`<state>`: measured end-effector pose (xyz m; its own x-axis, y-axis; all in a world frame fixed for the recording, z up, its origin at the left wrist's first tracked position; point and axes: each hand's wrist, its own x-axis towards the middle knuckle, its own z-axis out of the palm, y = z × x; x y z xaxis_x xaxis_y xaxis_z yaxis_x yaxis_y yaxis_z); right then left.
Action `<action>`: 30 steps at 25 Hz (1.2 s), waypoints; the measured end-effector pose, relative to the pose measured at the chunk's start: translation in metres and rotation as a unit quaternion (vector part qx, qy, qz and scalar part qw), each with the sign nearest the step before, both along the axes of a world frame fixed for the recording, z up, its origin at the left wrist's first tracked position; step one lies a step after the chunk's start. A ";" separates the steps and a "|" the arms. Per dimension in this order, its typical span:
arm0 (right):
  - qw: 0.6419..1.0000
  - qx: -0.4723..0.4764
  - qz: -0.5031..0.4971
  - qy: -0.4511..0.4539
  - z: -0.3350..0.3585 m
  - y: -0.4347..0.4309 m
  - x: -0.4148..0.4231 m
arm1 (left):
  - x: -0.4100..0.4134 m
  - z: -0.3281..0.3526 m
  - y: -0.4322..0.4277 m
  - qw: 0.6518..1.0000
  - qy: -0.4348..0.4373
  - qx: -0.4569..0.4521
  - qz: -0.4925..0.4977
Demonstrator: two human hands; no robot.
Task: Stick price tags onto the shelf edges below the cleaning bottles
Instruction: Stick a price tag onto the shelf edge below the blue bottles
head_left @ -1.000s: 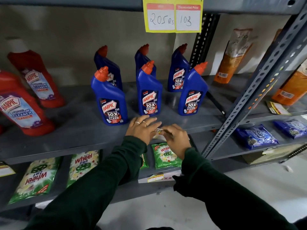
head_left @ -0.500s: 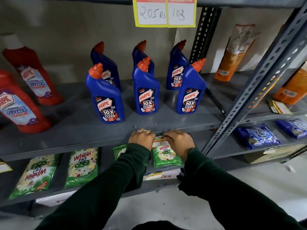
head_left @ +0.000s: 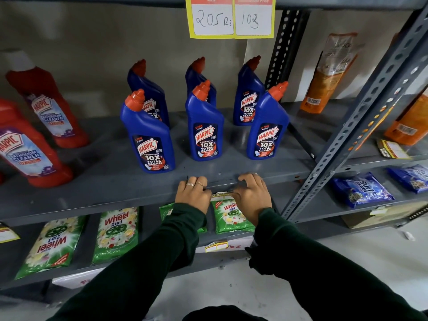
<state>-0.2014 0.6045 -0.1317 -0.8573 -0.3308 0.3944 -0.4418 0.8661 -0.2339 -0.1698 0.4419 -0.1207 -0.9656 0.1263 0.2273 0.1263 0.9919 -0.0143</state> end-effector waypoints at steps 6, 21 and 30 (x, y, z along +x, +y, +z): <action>1.000 0.005 -0.003 -0.023 0.001 -0.008 -0.002 | -0.003 -0.005 0.000 1.000 0.027 0.007 0.008; 0.998 0.002 0.016 -0.064 0.012 -0.013 -0.007 | -0.017 0.008 0.001 1.000 0.011 -0.005 0.001; 0.982 0.054 -0.046 -0.174 0.030 -0.006 -0.011 | -0.026 0.026 0.005 0.991 -0.117 0.034 0.046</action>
<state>-0.2122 0.5981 -0.1012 -0.9622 -0.2694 0.0395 -0.2701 0.9266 -0.2615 -0.1955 0.4473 -0.0942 -0.9996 0.0273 0.0004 0.0273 0.9971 0.0714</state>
